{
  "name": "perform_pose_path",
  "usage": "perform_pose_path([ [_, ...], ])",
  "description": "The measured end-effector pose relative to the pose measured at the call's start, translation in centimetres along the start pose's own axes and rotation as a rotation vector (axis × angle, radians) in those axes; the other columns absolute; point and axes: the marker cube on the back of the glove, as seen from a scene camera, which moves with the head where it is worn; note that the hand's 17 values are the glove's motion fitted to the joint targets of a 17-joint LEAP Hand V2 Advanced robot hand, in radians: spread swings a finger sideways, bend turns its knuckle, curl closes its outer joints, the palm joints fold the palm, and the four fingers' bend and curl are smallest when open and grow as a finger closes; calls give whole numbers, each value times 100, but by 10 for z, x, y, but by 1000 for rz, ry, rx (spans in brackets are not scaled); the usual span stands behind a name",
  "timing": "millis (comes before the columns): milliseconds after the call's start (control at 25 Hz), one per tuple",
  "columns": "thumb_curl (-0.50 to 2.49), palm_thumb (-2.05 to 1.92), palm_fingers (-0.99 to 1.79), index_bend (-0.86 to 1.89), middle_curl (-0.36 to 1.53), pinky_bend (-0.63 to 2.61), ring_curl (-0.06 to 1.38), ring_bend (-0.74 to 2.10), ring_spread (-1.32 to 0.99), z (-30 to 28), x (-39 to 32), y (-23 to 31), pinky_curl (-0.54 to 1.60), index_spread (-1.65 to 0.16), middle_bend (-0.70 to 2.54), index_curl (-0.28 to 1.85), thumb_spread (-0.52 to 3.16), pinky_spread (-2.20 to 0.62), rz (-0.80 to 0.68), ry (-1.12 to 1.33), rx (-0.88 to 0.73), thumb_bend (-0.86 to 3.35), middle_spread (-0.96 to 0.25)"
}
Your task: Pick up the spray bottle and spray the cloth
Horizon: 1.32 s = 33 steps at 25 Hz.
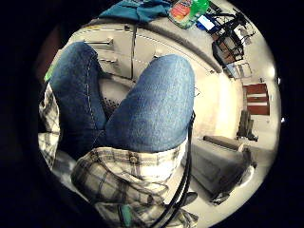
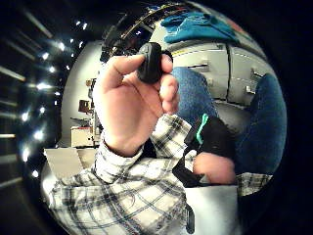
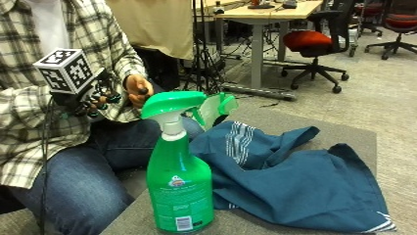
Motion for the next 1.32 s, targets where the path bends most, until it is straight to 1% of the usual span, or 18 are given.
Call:
perform_pose_path([
  [280, 19, 54, 5, 19, 4, 51, 7, 23, 14, 2, 1, 0, 13, -17, 14, 13, 67, 16, 4, 3, 3, 35, 6],
  [599, 27, 56, 1, 19, 8, 57, 11, 25, 18, -2, 11, -11, 17, -20, 15, 20, 90, 20, 38, -35, 22, 32, 7],
  [719, 30, 57, 0, 19, 9, 57, 12, 27, 19, -13, 26, -28, 18, -21, 16, 22, 96, 21, 71, -62, 59, 31, 8],
  [919, 34, 59, 12, 15, 15, 54, 15, 32, 18, -34, 54, -61, 17, -20, 25, 22, 103, 21, 114, -123, 129, 29, 8],
  [1119, 37, 60, 23, 16, 21, 48, 17, 36, 16, -59, 85, -102, 16, -19, 34, 23, 108, 21, 147, -155, 243, 27, 8],
  [1319, 39, 62, 30, 16, 24, 47, 20, 38, 15, -80, 118, -146, 16, -19, 34, 26, 110, 21, 216, -197, 347, 24, 7],
])
